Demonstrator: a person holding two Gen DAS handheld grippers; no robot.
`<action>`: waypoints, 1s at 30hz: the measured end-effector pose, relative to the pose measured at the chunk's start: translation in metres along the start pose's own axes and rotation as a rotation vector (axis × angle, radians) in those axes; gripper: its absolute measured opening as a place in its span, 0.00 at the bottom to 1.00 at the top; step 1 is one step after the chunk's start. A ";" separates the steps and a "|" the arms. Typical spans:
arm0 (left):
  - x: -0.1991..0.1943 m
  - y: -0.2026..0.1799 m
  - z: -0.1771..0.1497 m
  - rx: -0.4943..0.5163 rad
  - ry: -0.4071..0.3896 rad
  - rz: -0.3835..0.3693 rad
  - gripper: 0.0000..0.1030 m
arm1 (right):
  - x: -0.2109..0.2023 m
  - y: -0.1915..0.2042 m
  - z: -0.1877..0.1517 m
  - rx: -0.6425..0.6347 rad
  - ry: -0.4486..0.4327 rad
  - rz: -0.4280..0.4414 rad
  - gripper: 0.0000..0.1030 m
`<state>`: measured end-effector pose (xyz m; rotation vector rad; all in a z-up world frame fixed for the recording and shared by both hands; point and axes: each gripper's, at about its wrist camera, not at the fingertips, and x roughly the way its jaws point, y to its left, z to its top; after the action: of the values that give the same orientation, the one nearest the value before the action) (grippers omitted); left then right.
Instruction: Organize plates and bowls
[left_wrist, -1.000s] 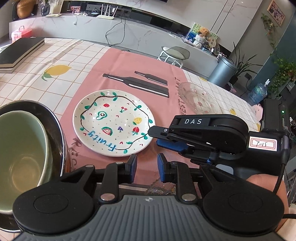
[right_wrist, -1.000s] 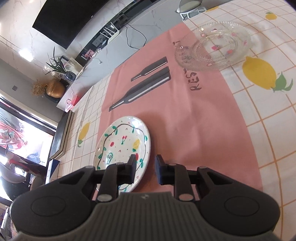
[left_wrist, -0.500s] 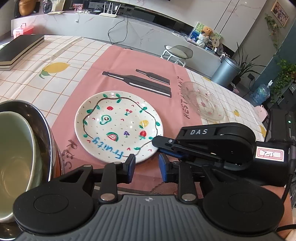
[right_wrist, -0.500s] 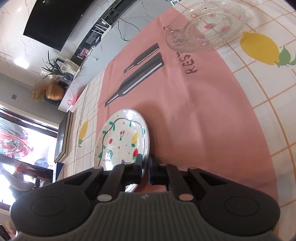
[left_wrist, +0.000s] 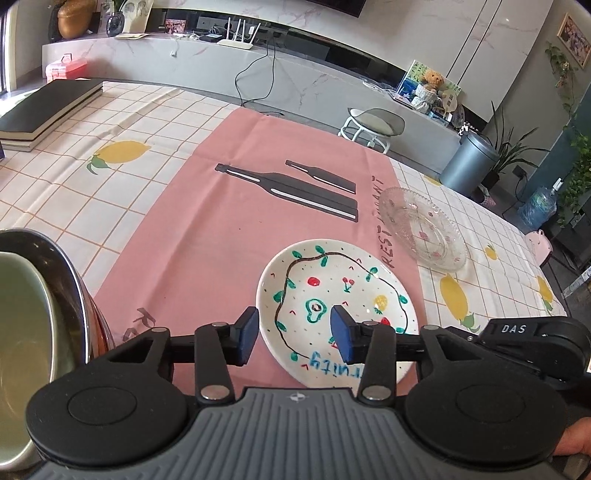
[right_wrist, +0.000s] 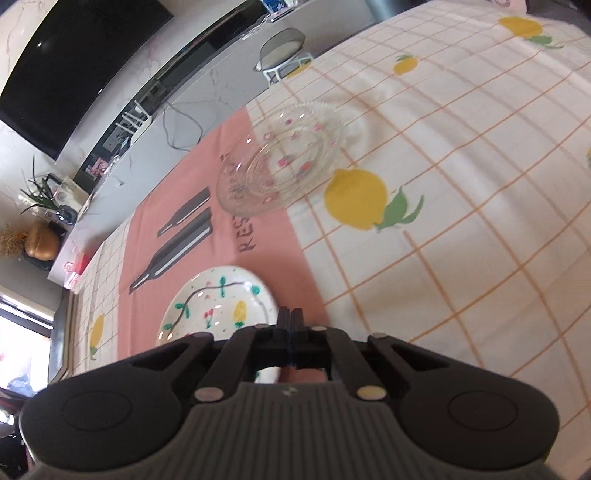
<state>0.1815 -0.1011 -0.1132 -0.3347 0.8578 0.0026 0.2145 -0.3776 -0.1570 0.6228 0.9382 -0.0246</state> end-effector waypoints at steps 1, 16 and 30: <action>0.002 0.000 0.001 0.001 0.002 0.008 0.50 | -0.001 -0.001 0.001 -0.007 -0.004 -0.009 0.00; 0.036 0.001 0.016 0.044 -0.001 0.116 0.65 | 0.012 -0.008 -0.002 0.126 0.091 0.140 0.20; 0.053 0.010 0.022 -0.032 0.058 -0.009 0.36 | 0.026 -0.010 -0.004 0.154 0.135 0.167 0.18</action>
<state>0.2311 -0.0928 -0.1423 -0.3705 0.9146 -0.0018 0.2247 -0.3775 -0.1832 0.8524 1.0178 0.0962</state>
